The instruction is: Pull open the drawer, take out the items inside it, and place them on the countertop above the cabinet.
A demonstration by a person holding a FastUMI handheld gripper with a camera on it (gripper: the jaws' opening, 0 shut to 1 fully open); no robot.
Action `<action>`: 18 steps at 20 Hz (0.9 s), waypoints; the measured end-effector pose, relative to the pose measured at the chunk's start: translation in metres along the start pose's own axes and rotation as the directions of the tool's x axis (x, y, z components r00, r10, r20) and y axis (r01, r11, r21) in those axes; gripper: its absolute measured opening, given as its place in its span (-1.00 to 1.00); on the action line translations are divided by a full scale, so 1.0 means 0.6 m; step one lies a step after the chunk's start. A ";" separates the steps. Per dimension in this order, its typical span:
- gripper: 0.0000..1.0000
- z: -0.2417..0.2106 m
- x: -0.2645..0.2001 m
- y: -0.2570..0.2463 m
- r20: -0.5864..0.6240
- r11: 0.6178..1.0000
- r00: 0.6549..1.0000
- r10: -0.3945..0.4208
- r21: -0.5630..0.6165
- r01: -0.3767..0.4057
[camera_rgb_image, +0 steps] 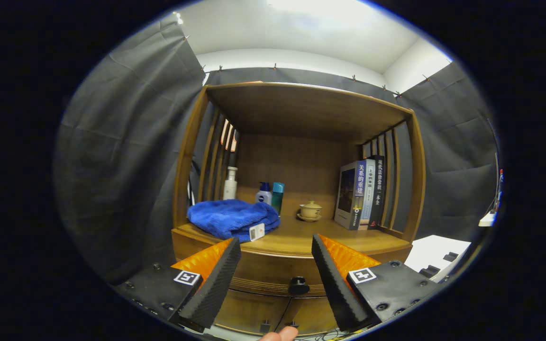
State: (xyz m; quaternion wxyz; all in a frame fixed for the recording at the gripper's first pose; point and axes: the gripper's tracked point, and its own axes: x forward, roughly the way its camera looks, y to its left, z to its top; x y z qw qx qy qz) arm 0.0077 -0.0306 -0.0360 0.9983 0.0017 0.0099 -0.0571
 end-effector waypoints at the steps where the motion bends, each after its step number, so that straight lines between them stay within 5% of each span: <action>1: 0.96 -0.019 0.007 -0.006 -0.007 1.000 1.000 -0.008 0.020 0.008; 10: 0.95 -0.233 0.078 -0.064 -0.154 0.995 0.986 -0.064 0.066 0.075; 14: 0.94 -0.250 0.092 -0.064 -0.165 0.995 0.983 -0.080 0.049 0.089; 18: 0.73 -0.241 0.115 -0.063 -0.148 0.991 0.986 -0.071 0.105 0.087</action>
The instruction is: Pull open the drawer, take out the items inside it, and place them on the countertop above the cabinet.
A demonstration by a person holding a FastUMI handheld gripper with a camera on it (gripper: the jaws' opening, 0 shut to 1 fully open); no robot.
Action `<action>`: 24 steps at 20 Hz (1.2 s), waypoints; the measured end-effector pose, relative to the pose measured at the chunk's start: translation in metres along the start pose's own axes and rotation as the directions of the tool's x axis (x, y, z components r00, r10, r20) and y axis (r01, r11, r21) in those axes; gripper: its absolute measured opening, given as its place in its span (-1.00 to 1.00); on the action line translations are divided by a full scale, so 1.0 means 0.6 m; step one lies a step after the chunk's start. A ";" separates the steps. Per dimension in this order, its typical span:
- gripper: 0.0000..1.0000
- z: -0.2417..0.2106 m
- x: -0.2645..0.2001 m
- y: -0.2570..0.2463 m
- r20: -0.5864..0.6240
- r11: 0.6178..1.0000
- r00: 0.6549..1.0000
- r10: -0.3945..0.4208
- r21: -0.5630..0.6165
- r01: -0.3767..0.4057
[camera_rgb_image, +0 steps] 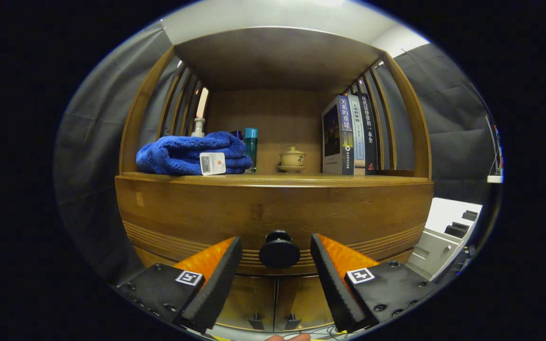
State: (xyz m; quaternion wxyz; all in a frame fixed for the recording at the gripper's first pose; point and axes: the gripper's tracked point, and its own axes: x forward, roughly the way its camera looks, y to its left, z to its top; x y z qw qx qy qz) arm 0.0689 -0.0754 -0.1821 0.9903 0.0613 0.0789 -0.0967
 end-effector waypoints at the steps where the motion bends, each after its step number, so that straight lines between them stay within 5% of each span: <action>1: 0.67 -0.001 0.006 0.000 -0.004 1.000 1.000 0.001 0.008 -0.001; 7: 0.45 -0.018 0.027 0.005 -0.031 1.000 0.999 0.004 -0.016 -0.005; 10: 0.06 -0.019 0.023 -0.004 -0.037 1.000 0.999 -0.020 -0.008 0.019; 16: -0.24 -0.030 0.009 -0.004 -0.090 0.999 0.996 -0.010 -0.053 0.005; 24: -0.25 -0.040 -0.094 -0.007 -0.168 0.998 0.985 -0.049 -0.039 0.043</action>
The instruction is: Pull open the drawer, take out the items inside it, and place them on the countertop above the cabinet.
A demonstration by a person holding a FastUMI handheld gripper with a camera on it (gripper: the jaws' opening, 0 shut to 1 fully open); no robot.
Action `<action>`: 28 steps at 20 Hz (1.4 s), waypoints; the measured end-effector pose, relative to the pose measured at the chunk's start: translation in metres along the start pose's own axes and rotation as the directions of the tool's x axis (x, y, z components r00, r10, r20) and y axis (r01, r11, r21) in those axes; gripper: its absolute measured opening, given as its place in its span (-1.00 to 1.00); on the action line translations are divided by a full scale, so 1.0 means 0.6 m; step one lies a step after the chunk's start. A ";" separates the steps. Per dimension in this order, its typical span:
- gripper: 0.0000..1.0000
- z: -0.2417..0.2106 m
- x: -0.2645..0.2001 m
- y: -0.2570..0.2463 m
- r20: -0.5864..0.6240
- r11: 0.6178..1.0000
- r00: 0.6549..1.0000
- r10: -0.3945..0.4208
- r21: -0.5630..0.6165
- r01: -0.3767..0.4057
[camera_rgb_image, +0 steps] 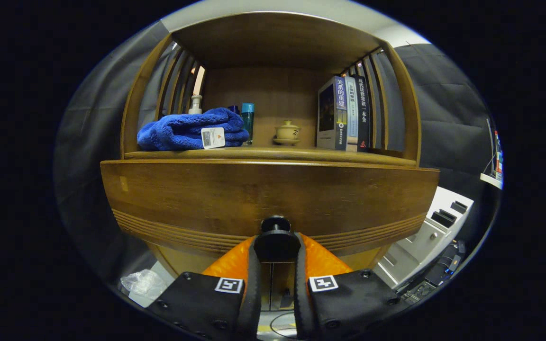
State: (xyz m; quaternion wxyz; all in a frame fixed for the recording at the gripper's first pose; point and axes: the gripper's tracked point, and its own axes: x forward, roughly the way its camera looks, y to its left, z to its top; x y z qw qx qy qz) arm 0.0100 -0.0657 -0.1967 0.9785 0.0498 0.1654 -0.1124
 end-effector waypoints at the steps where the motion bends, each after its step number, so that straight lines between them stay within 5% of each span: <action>1: -0.25 -0.003 -0.016 -0.001 0.009 1.000 1.000 -0.005 0.015 0.005; 14: -0.26 -0.050 -0.164 -0.009 -0.092 0.999 0.995 -0.043 0.020 0.045; 20: -0.26 -0.054 -0.173 -0.009 -0.095 0.998 0.994 -0.045 0.030 0.048; 25: -0.04 -0.048 -0.171 -0.003 -0.054 1.000 0.999 -0.008 0.028 0.010; 28: 0.26 -0.042 -0.174 -0.009 -0.037 0.999 0.999 -0.026 0.025 0.027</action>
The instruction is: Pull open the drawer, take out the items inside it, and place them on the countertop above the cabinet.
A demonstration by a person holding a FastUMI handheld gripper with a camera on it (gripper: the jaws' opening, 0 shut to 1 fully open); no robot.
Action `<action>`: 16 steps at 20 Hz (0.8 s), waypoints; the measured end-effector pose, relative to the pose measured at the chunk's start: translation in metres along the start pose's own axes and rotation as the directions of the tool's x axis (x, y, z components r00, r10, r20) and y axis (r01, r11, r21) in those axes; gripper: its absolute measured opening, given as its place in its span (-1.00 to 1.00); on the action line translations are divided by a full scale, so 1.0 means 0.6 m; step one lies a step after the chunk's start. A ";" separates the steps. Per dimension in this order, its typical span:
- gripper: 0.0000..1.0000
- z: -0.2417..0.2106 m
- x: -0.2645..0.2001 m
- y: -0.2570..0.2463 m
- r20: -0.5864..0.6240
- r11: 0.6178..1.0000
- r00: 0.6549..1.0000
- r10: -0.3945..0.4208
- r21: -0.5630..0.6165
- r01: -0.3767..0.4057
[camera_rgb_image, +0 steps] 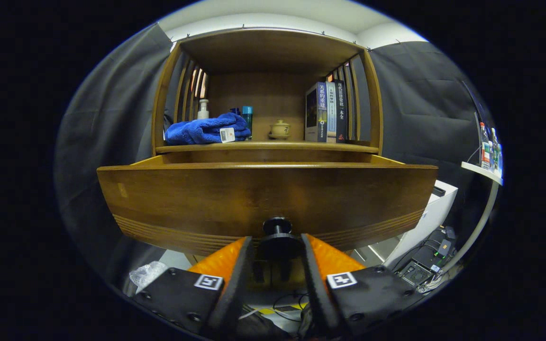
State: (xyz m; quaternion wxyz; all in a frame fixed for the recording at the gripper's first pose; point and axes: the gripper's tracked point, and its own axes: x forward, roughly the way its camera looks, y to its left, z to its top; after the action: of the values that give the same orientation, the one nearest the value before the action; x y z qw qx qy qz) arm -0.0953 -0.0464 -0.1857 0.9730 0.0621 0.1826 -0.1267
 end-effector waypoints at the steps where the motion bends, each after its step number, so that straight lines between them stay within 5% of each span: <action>1: 0.35 0.001 -0.002 0.002 0.002 1.000 1.000 0.004 -0.001 -0.004; 8: 1.00 0.113 -0.052 0.014 0.159 0.998 0.986 0.053 0.007 -0.055; 13: 0.98 0.301 -0.053 0.054 0.262 0.994 0.958 0.112 -0.017 -0.112; 16: 0.96 0.333 0.009 0.022 0.124 0.999 0.992 -0.033 0.003 0.033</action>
State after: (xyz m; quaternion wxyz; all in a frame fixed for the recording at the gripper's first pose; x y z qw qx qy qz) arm -0.0188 -0.0681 -0.0018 0.9802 0.0518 0.1226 -0.1464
